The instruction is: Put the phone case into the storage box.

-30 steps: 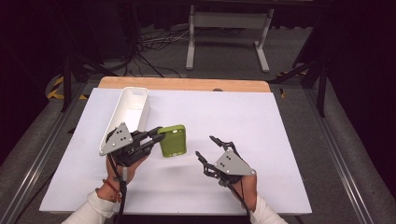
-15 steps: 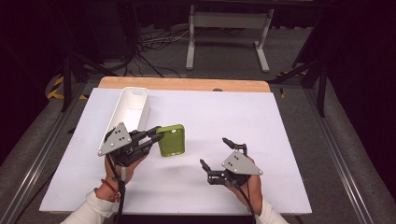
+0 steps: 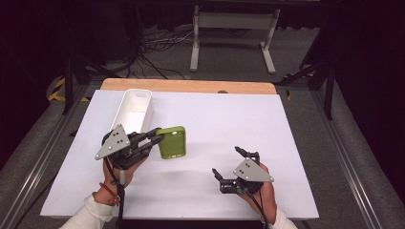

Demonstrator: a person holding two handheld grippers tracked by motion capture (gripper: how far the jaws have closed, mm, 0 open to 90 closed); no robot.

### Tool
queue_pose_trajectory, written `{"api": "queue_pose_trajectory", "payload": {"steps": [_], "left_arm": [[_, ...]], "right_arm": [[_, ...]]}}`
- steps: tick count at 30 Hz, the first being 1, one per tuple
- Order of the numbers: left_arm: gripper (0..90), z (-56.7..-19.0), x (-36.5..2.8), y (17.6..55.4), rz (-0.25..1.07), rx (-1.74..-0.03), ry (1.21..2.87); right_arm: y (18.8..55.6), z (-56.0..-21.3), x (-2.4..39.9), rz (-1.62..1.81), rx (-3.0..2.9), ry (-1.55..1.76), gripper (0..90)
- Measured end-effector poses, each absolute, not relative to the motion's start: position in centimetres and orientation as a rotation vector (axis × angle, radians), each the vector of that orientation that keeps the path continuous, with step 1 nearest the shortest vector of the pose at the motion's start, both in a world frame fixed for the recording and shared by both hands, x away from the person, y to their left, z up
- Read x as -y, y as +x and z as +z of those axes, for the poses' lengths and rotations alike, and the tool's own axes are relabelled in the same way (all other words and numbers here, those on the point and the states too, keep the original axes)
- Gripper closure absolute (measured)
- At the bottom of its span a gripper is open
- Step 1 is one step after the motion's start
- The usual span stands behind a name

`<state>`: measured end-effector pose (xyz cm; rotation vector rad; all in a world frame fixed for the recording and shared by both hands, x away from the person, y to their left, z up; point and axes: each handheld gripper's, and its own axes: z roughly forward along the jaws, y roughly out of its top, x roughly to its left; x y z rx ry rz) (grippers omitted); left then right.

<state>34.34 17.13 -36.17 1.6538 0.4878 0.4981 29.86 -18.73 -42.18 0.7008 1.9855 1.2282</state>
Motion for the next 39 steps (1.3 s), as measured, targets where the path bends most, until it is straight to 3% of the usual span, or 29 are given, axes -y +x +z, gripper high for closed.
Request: {"api": "queue_pose_trajectory", "payload": {"steps": [39], "left_arm": [[77.8,-34.2,-22.2,34.2,0.584,-0.536,1.583]], "right_arm": [[28.6,-43.1,21.9,1.223,-1.939,0.722,6.5]]}}
